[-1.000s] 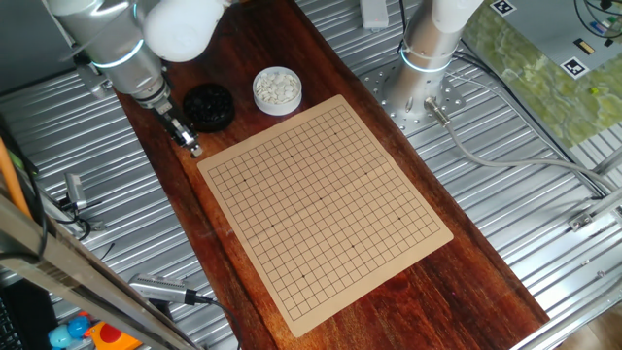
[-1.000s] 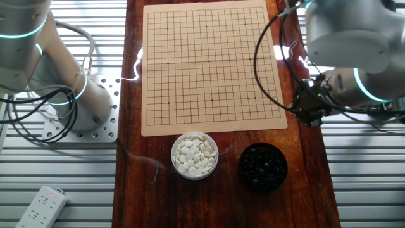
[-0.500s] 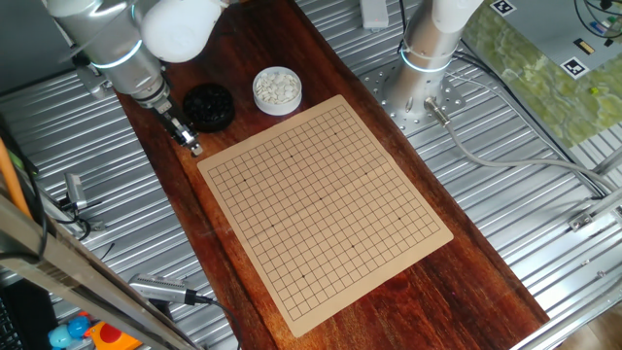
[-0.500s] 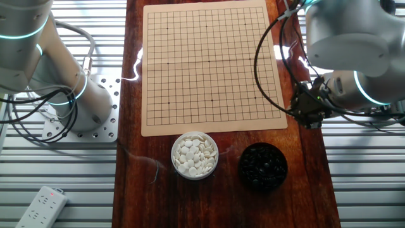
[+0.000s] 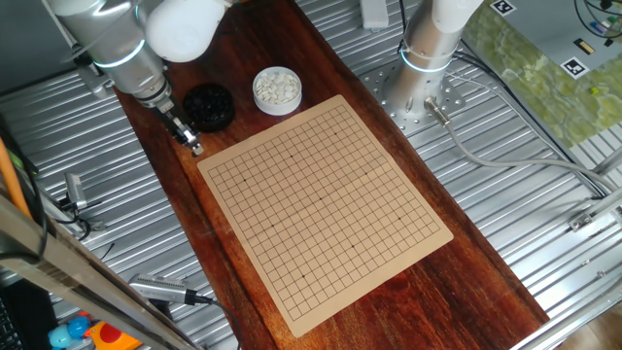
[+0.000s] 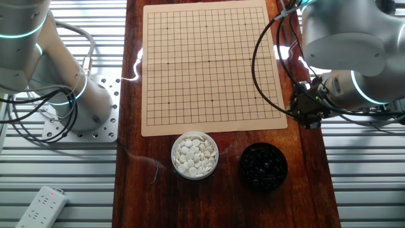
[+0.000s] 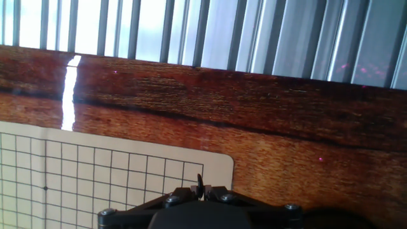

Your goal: Play the first move as black on the 3-4 point in the upper right corner of the Go board

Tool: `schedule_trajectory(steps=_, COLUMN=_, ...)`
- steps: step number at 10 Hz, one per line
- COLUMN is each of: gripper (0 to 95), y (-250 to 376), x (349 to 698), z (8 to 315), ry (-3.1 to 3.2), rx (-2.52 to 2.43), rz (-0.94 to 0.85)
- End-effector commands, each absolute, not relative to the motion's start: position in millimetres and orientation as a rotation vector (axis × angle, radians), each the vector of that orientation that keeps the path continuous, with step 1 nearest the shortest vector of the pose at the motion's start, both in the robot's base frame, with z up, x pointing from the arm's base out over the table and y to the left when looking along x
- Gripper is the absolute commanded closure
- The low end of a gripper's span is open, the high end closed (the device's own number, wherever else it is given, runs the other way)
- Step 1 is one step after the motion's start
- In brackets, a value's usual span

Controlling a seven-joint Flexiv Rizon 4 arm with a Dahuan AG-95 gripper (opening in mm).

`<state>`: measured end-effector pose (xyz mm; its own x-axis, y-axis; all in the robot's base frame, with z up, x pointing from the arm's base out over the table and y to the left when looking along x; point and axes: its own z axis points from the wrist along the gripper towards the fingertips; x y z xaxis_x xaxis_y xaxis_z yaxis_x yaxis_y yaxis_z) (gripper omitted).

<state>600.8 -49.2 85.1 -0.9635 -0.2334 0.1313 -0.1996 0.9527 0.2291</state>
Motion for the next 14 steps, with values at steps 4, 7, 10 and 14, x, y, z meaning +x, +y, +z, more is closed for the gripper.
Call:
schedule_trajectory(steps=4, gripper=95.0, y=-49, x=601, z=85, ry=-2.927, rx=0.470, rz=-0.338)
schedule_trajectory(steps=7, gripper=95.0, y=-49, x=601, z=85, ry=-2.923, rx=0.510, rz=-0.342)
schedule_trajectory(steps=10, gripper=95.0, y=-49, x=601, z=85, ry=-2.917, rx=0.542, rz=-0.346)
schedule_trajectory(steps=14, gripper=95.0, y=-45, x=591, z=90, ry=-2.922, rx=0.565, rz=-0.343)
